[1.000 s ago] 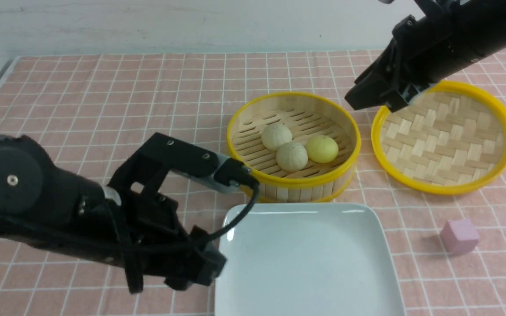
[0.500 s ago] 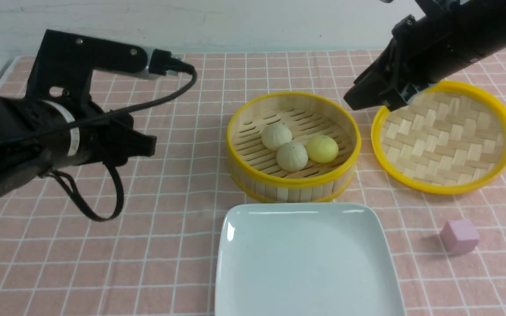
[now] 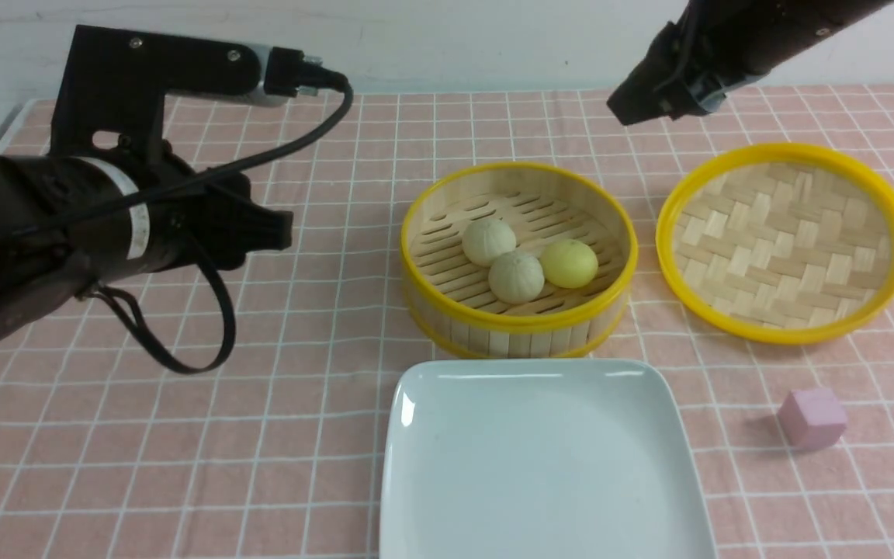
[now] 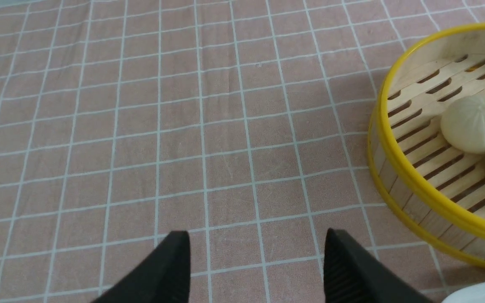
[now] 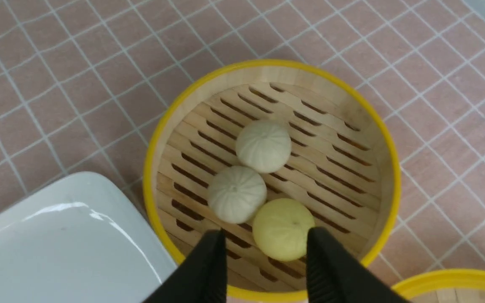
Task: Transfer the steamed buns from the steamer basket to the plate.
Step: Use the right arm to grab the steamed stuffed bun that is closest to it
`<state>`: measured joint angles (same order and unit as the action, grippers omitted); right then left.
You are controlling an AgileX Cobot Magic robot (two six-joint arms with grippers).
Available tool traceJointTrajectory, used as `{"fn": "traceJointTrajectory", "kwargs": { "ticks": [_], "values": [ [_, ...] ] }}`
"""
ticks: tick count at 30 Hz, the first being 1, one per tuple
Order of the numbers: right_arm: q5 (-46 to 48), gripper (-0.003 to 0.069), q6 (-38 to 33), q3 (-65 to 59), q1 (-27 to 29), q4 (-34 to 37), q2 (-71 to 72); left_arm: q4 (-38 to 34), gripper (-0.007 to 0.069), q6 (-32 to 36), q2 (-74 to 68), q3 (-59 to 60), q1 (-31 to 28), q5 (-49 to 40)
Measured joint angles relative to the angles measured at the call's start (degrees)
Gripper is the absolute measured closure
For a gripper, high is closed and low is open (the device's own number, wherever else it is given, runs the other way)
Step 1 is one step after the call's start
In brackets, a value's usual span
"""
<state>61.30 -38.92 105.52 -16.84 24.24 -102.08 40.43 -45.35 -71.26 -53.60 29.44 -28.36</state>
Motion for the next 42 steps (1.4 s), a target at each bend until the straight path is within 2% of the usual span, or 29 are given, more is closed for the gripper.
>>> {"fn": "traceJointTrajectory", "kwargs": {
  "ticks": [5, 12, 21, 35, 42],
  "values": [
    [7.75, 0.0371, 4.11, 8.79, -0.05, -3.41, -8.41, -1.32, 0.0186, -0.05, 0.0, 0.0, 0.0, 0.54],
    [9.75, 0.0371, 4.43, 13.09, -1.71, -3.81, -16.41, -1.5, 0.0186, -0.25, 0.0, 0.0, 0.0, 0.9],
    [9.57, 0.037, 4.43, 13.19, -4.46, -8.12, -24.02, -1.55, 0.0186, -0.36, 0.0, 0.0, 0.0, 0.9],
    [2.89, 0.0369, 4.43, 13.26, -4.53, -11.37, -26.8, -1.68, 0.0186, -0.42, 0.0, 0.0, 0.0, 0.43],
    [1.21, 0.0335, 4.54, 13.29, -4.53, -12.96, -28.38, -1.68, 0.0186, -0.42, 0.0, 0.0, 0.0, -0.36]
  ]
}}
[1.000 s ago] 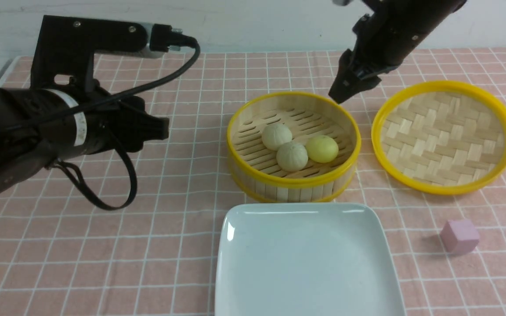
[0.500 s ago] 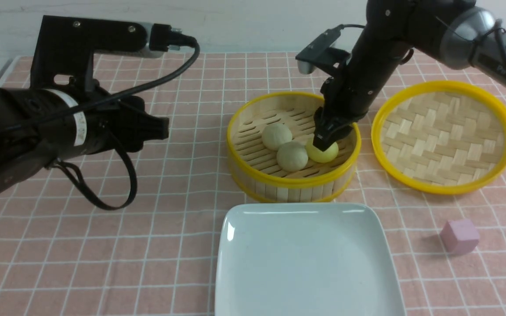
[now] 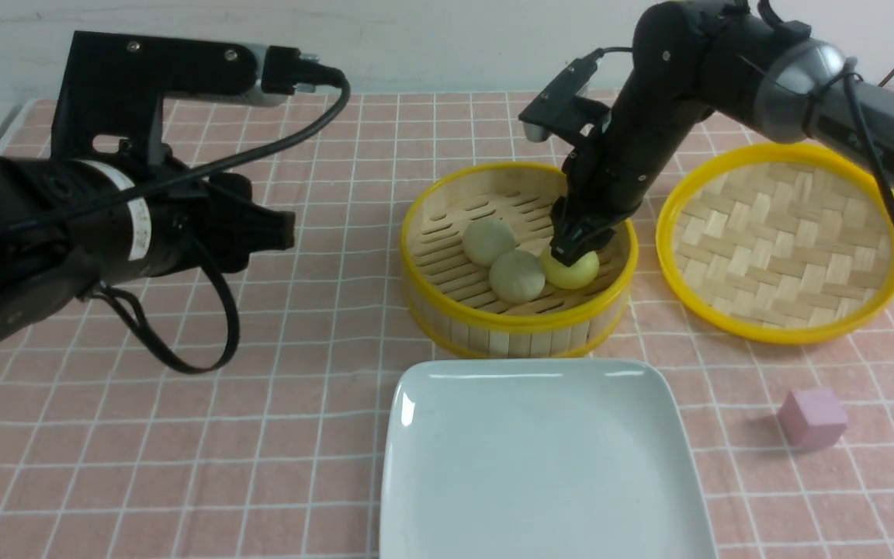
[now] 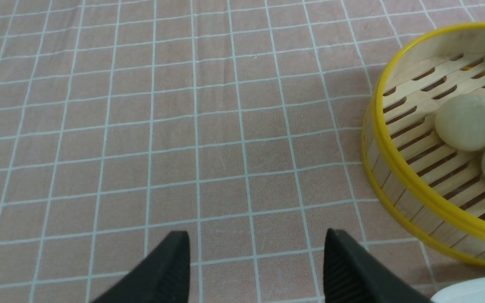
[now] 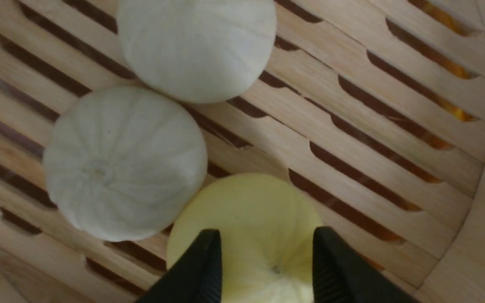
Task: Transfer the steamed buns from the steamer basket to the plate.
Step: Use the right arm to grab the steamed stuffed bun that is closest to it, then use the right arm to put the steamed stuffed bun into the plate
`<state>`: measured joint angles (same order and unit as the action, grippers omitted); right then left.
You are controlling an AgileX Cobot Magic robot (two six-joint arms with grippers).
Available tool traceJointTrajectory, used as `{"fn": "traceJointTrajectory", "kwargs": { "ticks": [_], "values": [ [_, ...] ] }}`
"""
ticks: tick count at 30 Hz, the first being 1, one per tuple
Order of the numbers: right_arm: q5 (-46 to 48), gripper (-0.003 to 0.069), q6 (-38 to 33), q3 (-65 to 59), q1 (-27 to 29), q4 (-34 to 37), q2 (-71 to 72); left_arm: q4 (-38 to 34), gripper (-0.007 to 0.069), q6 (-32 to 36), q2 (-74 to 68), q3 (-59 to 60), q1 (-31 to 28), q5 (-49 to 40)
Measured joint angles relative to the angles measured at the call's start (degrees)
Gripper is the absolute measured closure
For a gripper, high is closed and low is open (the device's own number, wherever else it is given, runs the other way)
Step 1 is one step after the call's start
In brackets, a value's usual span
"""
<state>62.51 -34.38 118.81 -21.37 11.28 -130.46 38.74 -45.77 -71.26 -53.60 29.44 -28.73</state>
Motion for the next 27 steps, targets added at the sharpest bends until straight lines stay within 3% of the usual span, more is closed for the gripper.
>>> {"fn": "traceJointTrajectory", "kwargs": {
  "ticks": [5, 7, 9, 10, 12, 19, 27],
  "values": [
    [0.57, 0.0346, 0.0, 0.0, 0.0, -0.07, -0.39, 0.06, 0.0186, 0.0, 0.0, 0.0, 0.0, -0.04],
    [0.97, 0.04, 0.0, 0.0, 0.0, -0.21, -0.77, 0.06, 0.0186, 0.0, 0.0, 0.0, 0.0, -0.04],
    [1.23, 0.0489, 0.0, 0.17, 0.0, -0.25, -0.91, 0.06, 0.0186, 0.0, 0.0, 0.0, 0.0, -0.04],
    [1.67, 0.0587, 0.0, 0.84, 0.0, -0.39, -0.92, 0.12, 0.0186, 0.0, 0.0, 0.0, 0.0, -0.06],
    [2.82, 0.0645, 0.13, 2.45, 0.0, -0.44, -0.7, 0.19, 0.0186, 0.0, 0.0, 0.0, 0.0, -0.11],
    [8.33, 0.0647, 2.9, 10.77, 0.0, -0.39, 3.89, 0.76, 0.0186, 0.0, 0.0, 0.0, 0.0, -0.11],
    [9.75, 0.0647, 11.9, 14.74, 0.0, 1.75, 16.14, 2.76, 0.0186, 0.0, 0.0, 0.0, 0.0, -0.04]
  ]
}}
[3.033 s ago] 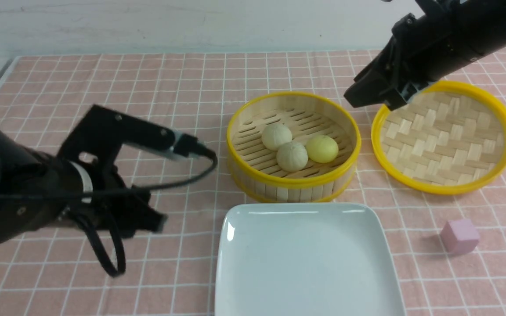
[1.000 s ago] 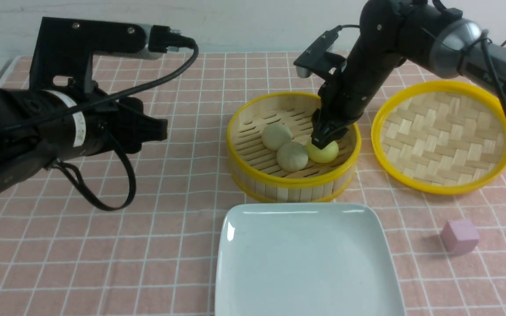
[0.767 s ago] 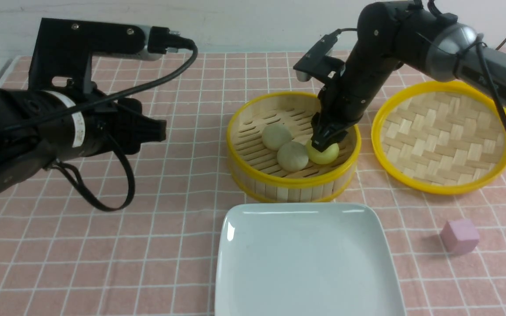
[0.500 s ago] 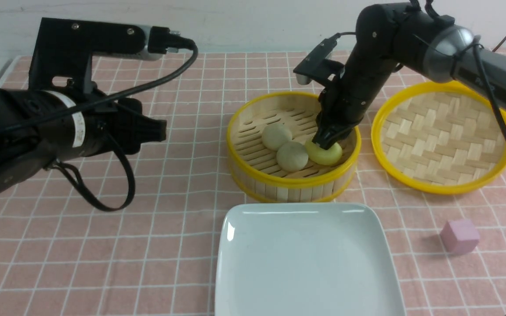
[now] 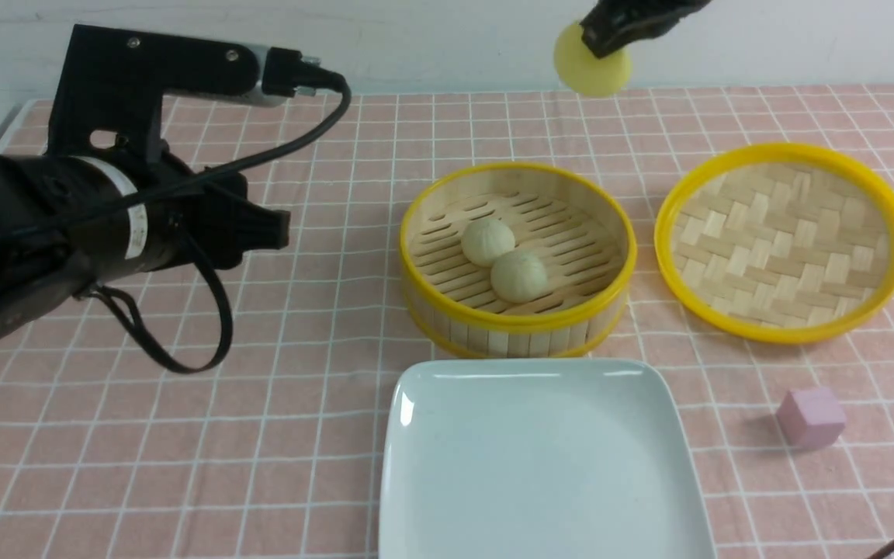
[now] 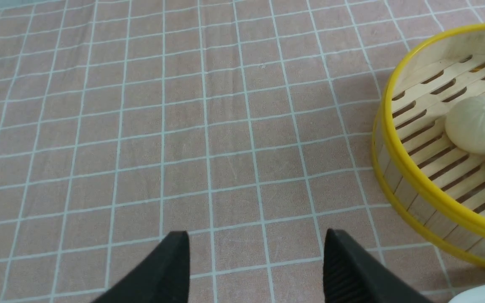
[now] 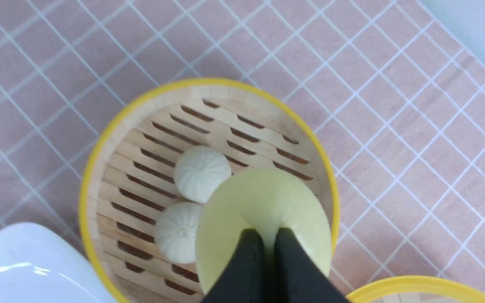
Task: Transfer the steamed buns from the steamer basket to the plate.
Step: Use the right arm to put the steamed stuffed bun into the plate
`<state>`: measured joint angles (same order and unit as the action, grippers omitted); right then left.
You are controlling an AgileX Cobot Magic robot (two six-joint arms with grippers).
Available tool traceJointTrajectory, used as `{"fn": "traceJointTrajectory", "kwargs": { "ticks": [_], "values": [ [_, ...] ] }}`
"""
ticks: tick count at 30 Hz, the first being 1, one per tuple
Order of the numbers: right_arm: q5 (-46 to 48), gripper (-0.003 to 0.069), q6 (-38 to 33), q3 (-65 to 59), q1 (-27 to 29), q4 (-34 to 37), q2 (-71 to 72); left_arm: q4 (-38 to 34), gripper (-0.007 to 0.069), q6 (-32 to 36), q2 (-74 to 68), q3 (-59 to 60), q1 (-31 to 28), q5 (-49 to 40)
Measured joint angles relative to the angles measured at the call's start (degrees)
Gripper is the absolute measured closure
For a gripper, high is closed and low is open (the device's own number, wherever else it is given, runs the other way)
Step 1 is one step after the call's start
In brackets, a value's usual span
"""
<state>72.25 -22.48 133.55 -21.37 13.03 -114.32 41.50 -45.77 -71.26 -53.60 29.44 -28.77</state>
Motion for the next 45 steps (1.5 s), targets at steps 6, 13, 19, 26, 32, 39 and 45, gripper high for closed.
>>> {"fn": "traceJointTrajectory", "kwargs": {
  "ticks": [6, 13, 19, 26, 32, 39, 45],
  "values": [
    [0.23, 0.0647, 6.26, -5.16, -0.43, 0.35, 7.95, 0.51, 0.0186, 0.0, 0.0, 0.0, 0.0, 0.0],
    [0.31, 0.0647, 7.31, -28.96, -5.42, 0.86, 22.5, 0.74, 0.0186, 0.0, 0.0, 0.0, 0.0, 0.27],
    [-5.03, 0.0647, 2.48, -47.41, -7.95, 0.75, 23.27, 0.87, 0.0186, 0.0, 0.0, 0.0, 0.0, 0.92],
    [-20.35, 0.0647, -3.16, -58.09, -7.97, -0.03, 15.79, 1.12, 0.0186, 0.0, 0.0, 0.0, 0.0, 1.12],
    [-24.66, 0.0647, -4.42, -58.73, -7.97, -0.21, 10.04, 1.72, 0.0186, 0.0, 0.0, 0.0, 0.0, 1.37],
    [-25.76, 0.0645, -4.93, -58.73, -8.01, -2.13, 8.47, 2.39, 0.0186, 0.0, 0.0, 0.0, 0.0, 1.37],
    [-24.64, 0.0549, -4.93, -58.73, -8.01, -2.2, 8.47, 2.51, 0.0186, 0.0, 0.0, 0.0, 0.0, 1.37]
  ]
}}
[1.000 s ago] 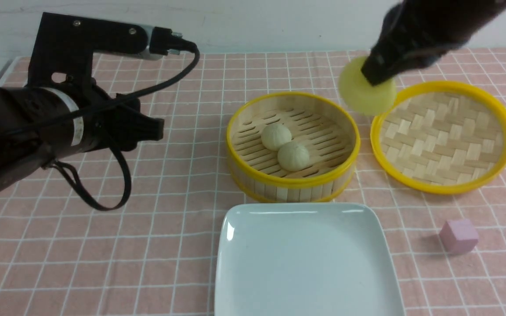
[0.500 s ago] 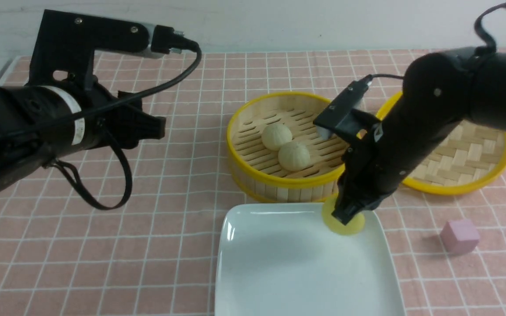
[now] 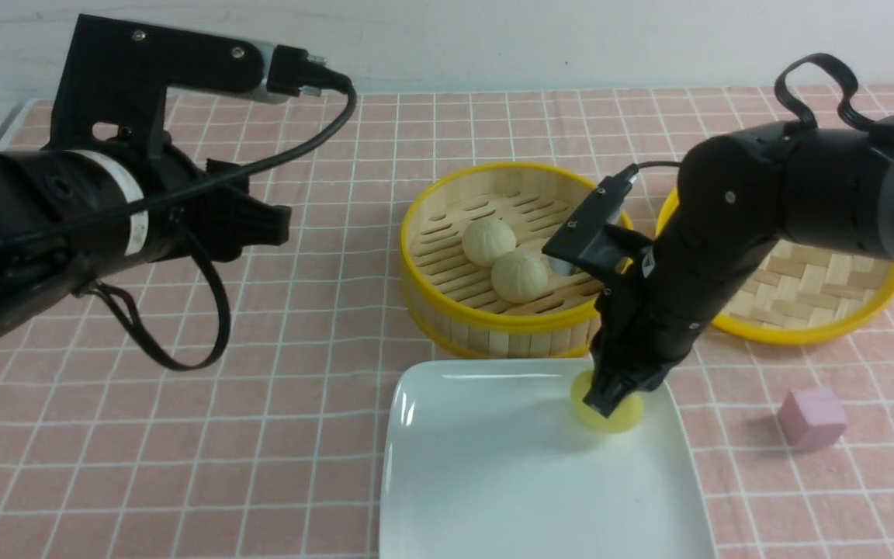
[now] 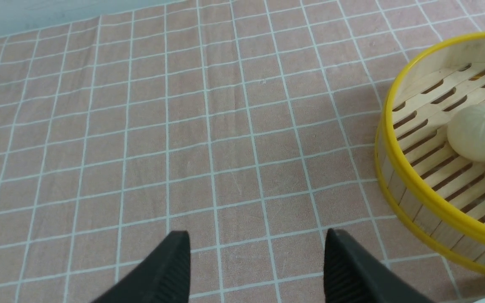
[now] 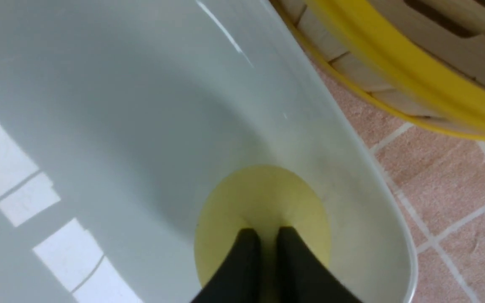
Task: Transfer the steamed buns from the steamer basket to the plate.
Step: Use the right arm to put the steamed stuffed bun into the plate, then use the right arm to grab the steamed stuffed bun that is closest to it
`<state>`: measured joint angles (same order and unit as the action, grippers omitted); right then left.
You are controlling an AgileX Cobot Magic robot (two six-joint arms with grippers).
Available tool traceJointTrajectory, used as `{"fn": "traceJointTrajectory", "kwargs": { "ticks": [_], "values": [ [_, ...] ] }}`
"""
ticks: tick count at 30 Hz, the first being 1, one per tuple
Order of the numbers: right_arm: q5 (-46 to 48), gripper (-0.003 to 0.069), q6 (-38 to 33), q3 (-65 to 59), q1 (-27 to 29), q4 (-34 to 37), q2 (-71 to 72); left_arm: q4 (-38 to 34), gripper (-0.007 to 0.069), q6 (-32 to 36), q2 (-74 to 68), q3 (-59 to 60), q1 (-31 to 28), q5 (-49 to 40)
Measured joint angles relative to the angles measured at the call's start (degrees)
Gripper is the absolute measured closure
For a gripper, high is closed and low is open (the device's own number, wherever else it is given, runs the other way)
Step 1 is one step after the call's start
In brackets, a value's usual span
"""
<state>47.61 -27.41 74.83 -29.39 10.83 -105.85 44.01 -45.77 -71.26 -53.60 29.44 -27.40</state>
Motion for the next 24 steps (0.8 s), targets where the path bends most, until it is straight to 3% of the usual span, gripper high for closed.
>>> {"fn": "traceJointTrajectory", "kwargs": {
  "ticks": [2, 3, 4, 5, 6, 10, 16, 24],
  "values": [
    [0.0, 0.0393, 0.37, 0.0, 0.0, -0.12, 0.0, 0.08, 0.0186, 0.0, 0.0, 0.0, 0.0, 0.0],
    [0.0, 0.0351, 0.83, 0.0, 0.0, -0.19, 0.0, 0.08, 0.0186, 0.0, 0.0, 0.0, 0.0, 0.0],
    [0.0, 0.0256, 1.81, 0.0, 0.0, -0.43, 0.0, 0.08, 0.0186, 0.0, 0.0, 0.0, 0.0, 0.0],
    [0.0, 0.0256, 2.03, 0.0, 0.0, -0.43, 0.0, 0.08, 0.0186, 0.0, 0.0, 0.0, 0.0, 0.0],
    [-0.05, 0.014, 3.92, 0.0, 0.0, -1.38, 0.0, 0.13, 0.0186, 0.0, 0.0, 0.0, 0.0, 0.0],
    [-0.29, 0.0041, 7.4, 0.0, 0.0, -4.38, 0.96, 0.14, 0.0186, 0.0, 0.0, 0.0, 0.0, 0.0],
    [-1.5, 0.009, 8.28, 1.43, 0.0, -6.15, 5.72, 0.14, 0.0186, 0.0, 0.0, 0.0, 0.0, 0.0],
    [-3.23, 0.027, 9.44, 11.17, 0.0, -5.51, 6.53, 0.14, 0.0186, 0.0, 0.0, 0.0, 0.0, 0.06]
  ]
}}
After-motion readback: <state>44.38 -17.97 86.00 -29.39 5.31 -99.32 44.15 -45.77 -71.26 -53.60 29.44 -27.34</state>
